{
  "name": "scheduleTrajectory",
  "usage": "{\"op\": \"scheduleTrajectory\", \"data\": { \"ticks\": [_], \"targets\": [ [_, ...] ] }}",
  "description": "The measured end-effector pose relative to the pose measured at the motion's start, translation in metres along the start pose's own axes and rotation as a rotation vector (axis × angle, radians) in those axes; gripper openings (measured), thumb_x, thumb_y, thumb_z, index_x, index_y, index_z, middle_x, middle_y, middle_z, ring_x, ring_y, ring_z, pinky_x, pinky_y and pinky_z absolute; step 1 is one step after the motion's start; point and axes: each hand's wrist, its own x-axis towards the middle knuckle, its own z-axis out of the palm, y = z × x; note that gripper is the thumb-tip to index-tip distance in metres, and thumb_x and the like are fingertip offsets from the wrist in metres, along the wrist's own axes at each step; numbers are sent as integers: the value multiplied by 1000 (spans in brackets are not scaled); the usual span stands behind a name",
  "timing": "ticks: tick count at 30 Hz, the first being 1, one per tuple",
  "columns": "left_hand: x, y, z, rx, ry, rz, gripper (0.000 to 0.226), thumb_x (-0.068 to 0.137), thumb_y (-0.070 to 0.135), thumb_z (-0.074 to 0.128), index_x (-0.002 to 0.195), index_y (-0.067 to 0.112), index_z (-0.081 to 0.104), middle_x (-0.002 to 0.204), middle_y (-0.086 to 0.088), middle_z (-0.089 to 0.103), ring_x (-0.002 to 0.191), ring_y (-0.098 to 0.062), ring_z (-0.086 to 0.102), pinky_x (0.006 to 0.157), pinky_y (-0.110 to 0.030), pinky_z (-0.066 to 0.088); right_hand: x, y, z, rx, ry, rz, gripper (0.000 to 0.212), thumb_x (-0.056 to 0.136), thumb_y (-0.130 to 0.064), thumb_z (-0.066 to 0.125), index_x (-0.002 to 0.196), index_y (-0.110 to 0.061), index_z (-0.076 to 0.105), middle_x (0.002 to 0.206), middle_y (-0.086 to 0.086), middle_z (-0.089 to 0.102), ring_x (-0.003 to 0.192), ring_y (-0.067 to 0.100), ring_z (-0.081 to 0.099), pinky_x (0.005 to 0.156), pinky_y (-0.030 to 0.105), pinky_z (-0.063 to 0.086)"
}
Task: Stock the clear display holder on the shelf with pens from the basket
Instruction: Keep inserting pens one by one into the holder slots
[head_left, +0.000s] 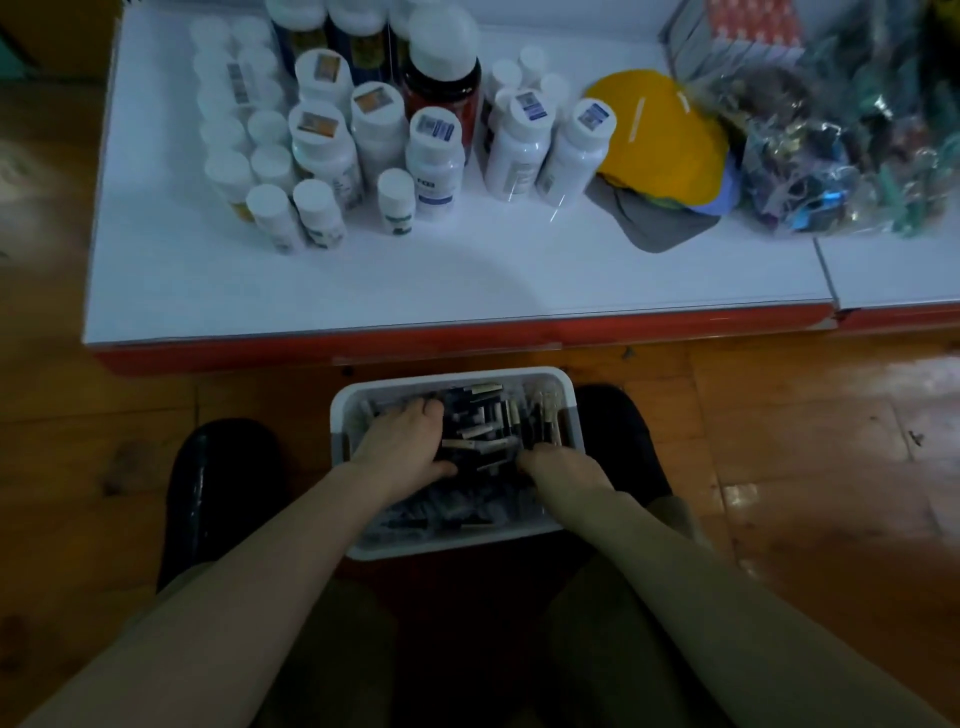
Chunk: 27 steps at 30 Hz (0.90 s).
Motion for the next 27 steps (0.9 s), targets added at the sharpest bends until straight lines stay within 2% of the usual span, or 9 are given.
{"op": "scheduleTrajectory", "data": {
  "ticks": [4, 7, 13, 15, 17, 20, 21, 24, 27],
  "targets": [
    [0, -2, -1, 11, -51, 27, 48, 91, 42, 54, 122, 8, 42, 123, -13, 49, 112, -27, 49, 89, -34, 41, -6, 5, -5, 47, 15, -13, 31, 93, 3, 40, 121, -7, 49, 122, 18, 48, 106, 34, 52, 80, 39, 42],
    [0, -2, 0, -21, -56, 34, 39, 94, 38, 50, 119, 8, 44, 117, -12, 51, 107, -26, 52, 85, -34, 42, -15, 16, -5, 268, 118, 17, 24, 94, -1, 45, 116, -8, 53, 120, 15, 53, 104, 30, 54, 82, 38, 46],
    [-13, -5, -6, -234, 19, 44, 21, 96, 26, 48, 99, 5, 53, 91, -3, 41, 87, -22, 49, 67, -29, 34, -33, 17, -18, 584, 342, 32, 19, 94, -13, 54, 112, -8, 57, 115, 8, 60, 102, 22, 57, 84, 26, 45],
    [-21, -2, -14, -341, 9, 23, 17, 97, 23, 46, 100, 7, 50, 90, -4, 45, 83, -19, 47, 64, -28, 31, -42, 13, -28, 671, 398, 35, 18, 94, -15, 55, 111, -9, 57, 109, 5, 60, 100, 20, 57, 77, 20, 42],
    [-34, 6, -30, -513, 22, -1, 18, 97, 18, 47, 111, 7, 48, 96, -9, 56, 84, -21, 54, 67, -29, 40, -55, 5, -41, 765, 450, 33, 19, 93, -19, 56, 111, -11, 58, 100, 0, 58, 92, 16, 57, 73, 18, 43],
    [-67, 26, -76, -803, 168, -3, 22, 95, 11, 49, 116, 14, 47, 90, -5, 63, 84, -18, 62, 72, -18, 48, -87, -10, -71, 931, 513, -36, 12, 91, -19, 59, 102, -21, 58, 95, -3, 61, 88, 17, 62, 73, 23, 50],
    [-80, 34, -95, -856, 229, 13, 19, 95, 11, 50, 111, 20, 46, 84, 3, 61, 79, -11, 61, 68, -9, 45, -100, -16, -84, 973, 538, -75, 10, 90, -18, 60, 98, -22, 58, 93, -1, 63, 86, 18, 64, 71, 23, 51],
    [-119, 56, -160, -963, 416, 65, 17, 91, 15, 56, 91, 31, 50, 79, 16, 56, 71, 3, 57, 63, -7, 40, -143, -33, -128, 1049, 604, -186, 6, 88, -15, 62, 90, -20, 60, 84, 3, 66, 74, 13, 66, 66, 25, 54],
    [-154, 75, -225, -1097, 533, 108, 8, 88, 13, 61, 87, 20, 57, 74, 10, 58, 62, 13, 54, 60, -3, 39, -190, -48, -175, 1163, 615, -303, 2, 88, -11, 62, 89, -13, 62, 80, 9, 67, 70, 13, 66, 64, 26, 53]
  ]
}}
